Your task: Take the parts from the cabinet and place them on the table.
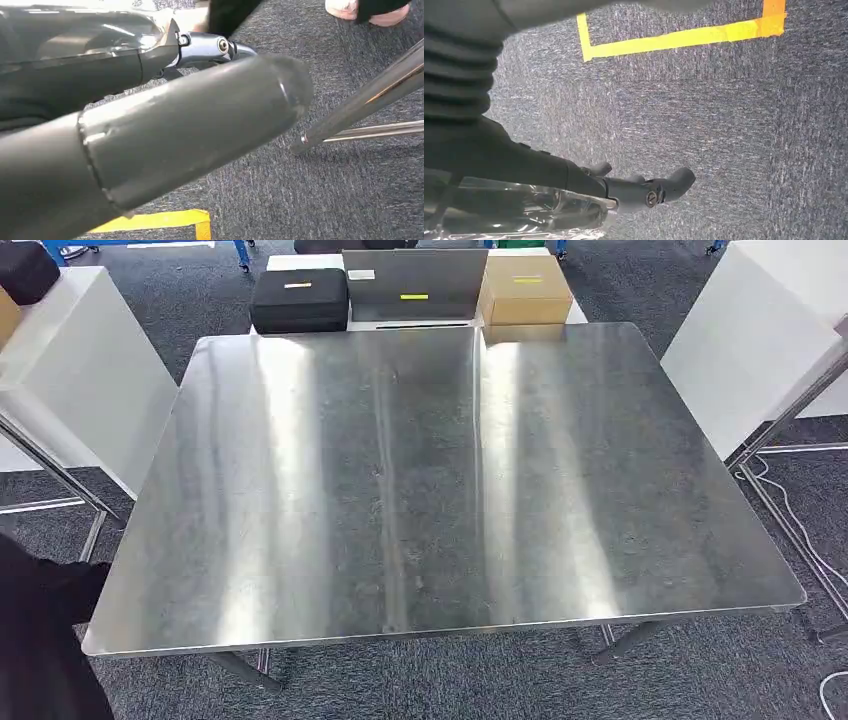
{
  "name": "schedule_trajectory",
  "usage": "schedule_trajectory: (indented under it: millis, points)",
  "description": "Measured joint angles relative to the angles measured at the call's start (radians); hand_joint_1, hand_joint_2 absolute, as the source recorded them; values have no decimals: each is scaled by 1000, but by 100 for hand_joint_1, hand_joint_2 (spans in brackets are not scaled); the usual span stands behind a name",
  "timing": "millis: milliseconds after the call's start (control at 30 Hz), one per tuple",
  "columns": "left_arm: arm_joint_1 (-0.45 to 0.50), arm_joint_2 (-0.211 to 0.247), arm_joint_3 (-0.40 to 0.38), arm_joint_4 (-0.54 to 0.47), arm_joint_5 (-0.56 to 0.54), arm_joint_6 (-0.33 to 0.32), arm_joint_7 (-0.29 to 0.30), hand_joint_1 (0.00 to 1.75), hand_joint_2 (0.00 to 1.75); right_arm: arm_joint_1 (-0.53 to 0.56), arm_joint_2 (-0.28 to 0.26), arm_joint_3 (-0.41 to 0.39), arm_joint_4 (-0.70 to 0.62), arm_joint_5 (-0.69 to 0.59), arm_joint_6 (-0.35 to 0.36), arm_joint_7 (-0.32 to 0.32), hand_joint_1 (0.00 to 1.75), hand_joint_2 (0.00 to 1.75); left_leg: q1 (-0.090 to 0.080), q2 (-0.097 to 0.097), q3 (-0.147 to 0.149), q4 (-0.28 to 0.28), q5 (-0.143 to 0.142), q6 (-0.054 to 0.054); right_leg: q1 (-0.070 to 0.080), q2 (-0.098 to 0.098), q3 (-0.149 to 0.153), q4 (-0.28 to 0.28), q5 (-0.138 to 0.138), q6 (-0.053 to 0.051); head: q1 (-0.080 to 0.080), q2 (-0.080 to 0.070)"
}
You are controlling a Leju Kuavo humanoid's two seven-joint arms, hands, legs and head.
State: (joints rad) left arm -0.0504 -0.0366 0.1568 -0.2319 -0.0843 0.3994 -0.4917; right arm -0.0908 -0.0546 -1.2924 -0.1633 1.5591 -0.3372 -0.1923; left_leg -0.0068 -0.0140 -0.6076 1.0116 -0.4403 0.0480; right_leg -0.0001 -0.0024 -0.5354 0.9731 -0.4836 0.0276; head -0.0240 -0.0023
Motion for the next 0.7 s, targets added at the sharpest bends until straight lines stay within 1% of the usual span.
schedule_trajectory:
  millis: [233, 267, 300, 367, 400, 433, 467, 500, 533, 567, 600, 633, 667, 700]
  points:
    - [1, 0, 0, 2, 0, 0, 0, 0, 0, 0, -3, 15, 0, 1, 29, 9, 0, 0, 0, 0, 0, 0, 0, 0, 0, 0, 0, 0, 0, 0, 0, 0]
    - [0, 0, -1, 2, 0, 0, 0, 0, 0, 0, -3, 20, 0, 1, 32, 9, 0, 0, -3, 0, -1, 4, -4, 3, -4, 0, 1, -4, 1, 2, 0, 0]
    - [1, 2, -1, 2, 0, 0, 0, 0, 0, 0, -3, 24, 0, 1, 33, 11, 0, 0, -4, 1, -2, 5, -7, 12, -11, 0, 11, -4, 0, 4, -2, 0]
    - [2, 4, -1, 4, 0, 0, 0, 0, 0, 1, -3, 33, 0, 1, 33, 12, 0, 0, -4, 2, 2, 4, -9, 16, -11, 0, 11, -8, 0, 7, 0, 0]
    - [2, 3, -1, 4, 0, 0, 0, 0, 0, -1, -5, 36, 0, 1, 33, 12, 0, 0, 0, 2, 11, -10, -5, 20, -3, 0, 20, -10, -2, 12, -1, 0]
    - [3, 2, -2, 5, 0, 0, 0, 0, 0, 0, -7, 39, 0, 1, 33, 12, 0, 0, 9, 5, 26, -25, 4, 23, -7, -1, 17, 10, -10, 13, 0, 0]
    - [2, 2, -2, 5, 0, 0, -2, 0, 0, 0, -7, 43, 0, 1, 35, 12, 0, 0, 10, 5, 33, -32, 4, 25, -7, 0, -1, 51, -31, 12, 2, 0]
    - [2, 2, -2, 5, 0, 0, -2, 0, 0, -1, -8, 45, 0, 1, 41, 12, 0, 0, 12, 7, 34, -32, 4, 28, -11, 0, -39, 121, -66, 7, 4, 0]
    - [2, 2, -2, 5, 0, 0, -2, 0, 0, 0, -10, 46, 0, 1, 45, 13, 0, 0, 12, 7, 35, -32, 3, 29, -13, 0, -84, 206, -103, 5, 3, 0]
    - [2, 2, -2, 5, 1, 0, -2, 0, 0, 2, -11, 47, 0, 1, 48, 14, 0, 0, 12, 7, 34, -32, 2, 28, -14, 1, -123, 276, -127, 6, 3, 0]
    - [3, 2, -2, 6, 1, 0, -2, 0, 0, 5, -11, 47, 0, 1, 48, 14, 0, 0, 13, 5, 34, -31, 1, 26, -18, 0, -144, 313, -131, 14, 4, 0]
    - [5, 2, -2, 6, 1, 0, -2, 0, 0, 7, -11, 48, 0, 1, 47, 14, 0, 0, 15, 4, 35, -31, 0, 24, -23, 0, -139, 295, -116, 24, 3, 0]
    - [5, 0, -3, 6, 1, 0, -2, 0, 0, 7, -11, 49, 0, 1, 47, 15, 0, 0, 18, 3, 36, -29, -3, 18, -30, 0, -107, 225, -82, 39, 3, 0]
    - [5, 0, -6, 7, 1, 0, -2, 0, 0, 6, -13, 51, 0, 1, 46, 14, 0, 0, 22, 0, 37, -26, -5, 11, -36, 0, -64, 140, -47, 53, 4, 0]
